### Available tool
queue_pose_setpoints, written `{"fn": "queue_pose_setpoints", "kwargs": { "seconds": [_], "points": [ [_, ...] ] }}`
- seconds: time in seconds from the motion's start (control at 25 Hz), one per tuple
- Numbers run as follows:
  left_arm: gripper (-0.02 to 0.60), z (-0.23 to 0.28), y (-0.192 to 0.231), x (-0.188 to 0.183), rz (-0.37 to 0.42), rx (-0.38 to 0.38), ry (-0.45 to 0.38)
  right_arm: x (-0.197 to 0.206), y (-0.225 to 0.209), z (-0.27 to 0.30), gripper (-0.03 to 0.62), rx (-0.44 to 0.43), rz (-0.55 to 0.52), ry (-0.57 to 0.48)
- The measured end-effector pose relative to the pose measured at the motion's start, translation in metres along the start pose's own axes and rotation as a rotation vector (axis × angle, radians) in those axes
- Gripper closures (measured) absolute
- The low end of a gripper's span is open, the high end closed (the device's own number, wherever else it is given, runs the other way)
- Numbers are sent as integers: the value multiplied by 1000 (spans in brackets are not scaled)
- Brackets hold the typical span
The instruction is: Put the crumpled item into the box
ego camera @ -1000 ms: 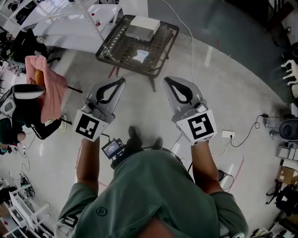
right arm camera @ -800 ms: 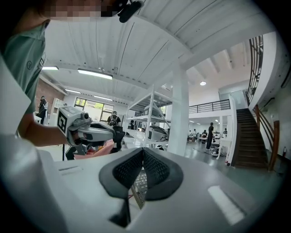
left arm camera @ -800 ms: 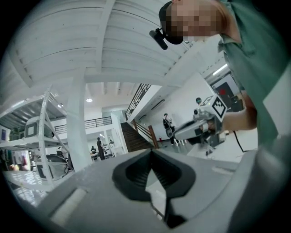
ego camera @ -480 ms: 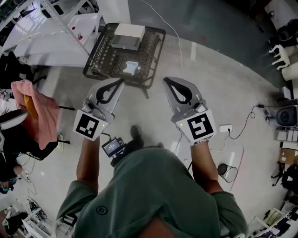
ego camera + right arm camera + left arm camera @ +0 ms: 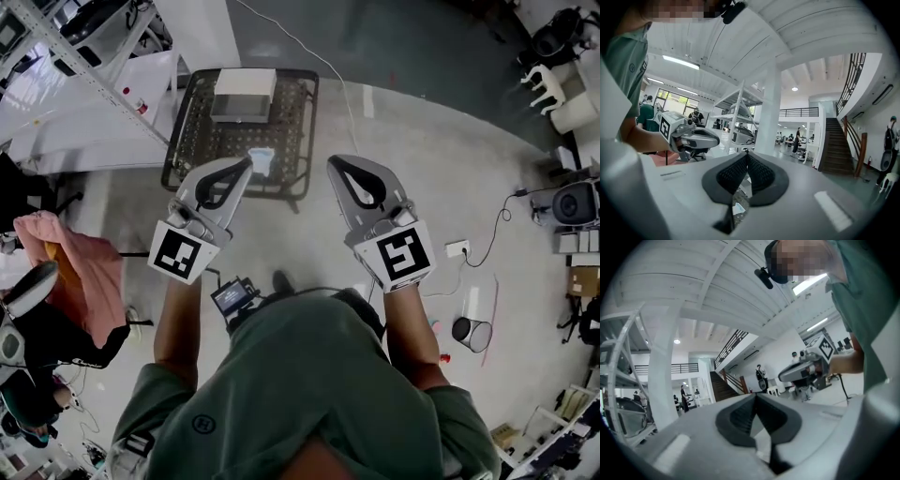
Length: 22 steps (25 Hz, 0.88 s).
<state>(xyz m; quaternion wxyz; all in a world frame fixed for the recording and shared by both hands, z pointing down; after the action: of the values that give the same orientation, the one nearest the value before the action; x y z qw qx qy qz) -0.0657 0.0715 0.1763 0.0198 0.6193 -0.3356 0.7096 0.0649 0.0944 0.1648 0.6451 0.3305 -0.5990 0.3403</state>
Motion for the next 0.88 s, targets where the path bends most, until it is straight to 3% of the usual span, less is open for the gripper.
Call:
{"fn": "queue_pose_setpoints", "kwargs": {
  "seconds": [0.4,0.88],
  "points": [
    [580,19,40,32,-30,-8,-8,1,-22,48,586,-4,-7,24],
    [580,94,77,55,-38,-156,111,4,-103,111,586,-231,-6,22]
  ]
}}
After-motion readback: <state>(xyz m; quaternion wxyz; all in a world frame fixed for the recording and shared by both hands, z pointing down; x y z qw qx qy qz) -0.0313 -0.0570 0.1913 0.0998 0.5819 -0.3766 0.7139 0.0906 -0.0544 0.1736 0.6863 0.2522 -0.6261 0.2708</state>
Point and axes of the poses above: the fingertips, and each gripper's own axes: z forward along the fingers, y to its left, x out of its underside, the point moved 2 cm from there along -z, backward along the fingers, and after that the axes turned 9 degrees about z, right-handed, at the moved point
